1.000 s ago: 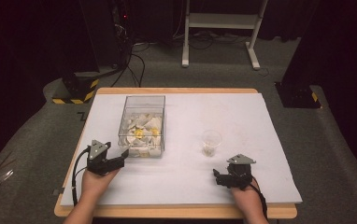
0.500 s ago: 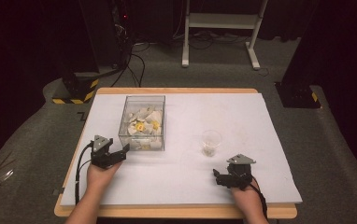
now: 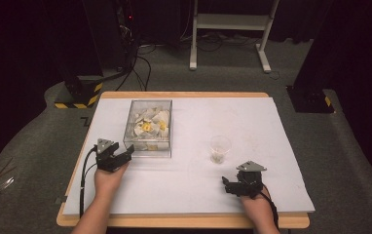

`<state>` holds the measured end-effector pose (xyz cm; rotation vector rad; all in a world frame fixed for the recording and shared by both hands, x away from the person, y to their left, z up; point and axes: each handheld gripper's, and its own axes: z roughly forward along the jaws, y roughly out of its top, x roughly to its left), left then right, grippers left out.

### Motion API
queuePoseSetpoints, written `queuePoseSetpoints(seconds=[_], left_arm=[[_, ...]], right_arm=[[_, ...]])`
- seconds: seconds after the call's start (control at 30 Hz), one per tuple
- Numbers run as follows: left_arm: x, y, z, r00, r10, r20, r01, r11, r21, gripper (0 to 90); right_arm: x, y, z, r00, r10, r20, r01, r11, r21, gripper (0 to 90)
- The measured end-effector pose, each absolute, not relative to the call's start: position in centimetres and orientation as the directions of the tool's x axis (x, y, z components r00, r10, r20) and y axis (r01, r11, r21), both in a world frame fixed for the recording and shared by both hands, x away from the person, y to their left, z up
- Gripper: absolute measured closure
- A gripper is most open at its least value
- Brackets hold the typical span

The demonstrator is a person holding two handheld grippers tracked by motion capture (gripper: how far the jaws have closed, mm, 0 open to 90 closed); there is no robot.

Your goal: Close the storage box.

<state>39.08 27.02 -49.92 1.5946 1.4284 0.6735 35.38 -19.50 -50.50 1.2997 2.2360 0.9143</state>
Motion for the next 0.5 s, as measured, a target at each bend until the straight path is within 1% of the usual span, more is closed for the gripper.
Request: queuePoseSetpoints(seconds=[0.13, 0.33, 0.5], left_arm=[[38.9, 27.0, -49.8, 0.189, 0.972, -0.138, 0.506, 0.024, 0.862, 35.1], [37.8, 27.2, -49.3, 0.222, 0.971, -0.09, 0.524, -0.041, 0.851, 33.0], [36.4, 27.5, -48.7, 0.275, 0.956, -0.105, 0.539, -0.063, 0.84, 31.4]], right_arm=[[35.4, -19.5, -50.5, -0.49, 0.871, -0.013, 0.613, 0.355, 0.706, 13.0], [35.4, -19.5, -50.5, -0.49, 0.871, -0.013, 0.613, 0.355, 0.706, 13.0], [35.4, -19.5, -50.5, -0.49, 0.872, -0.014, 0.612, 0.355, 0.706, 12.9]])
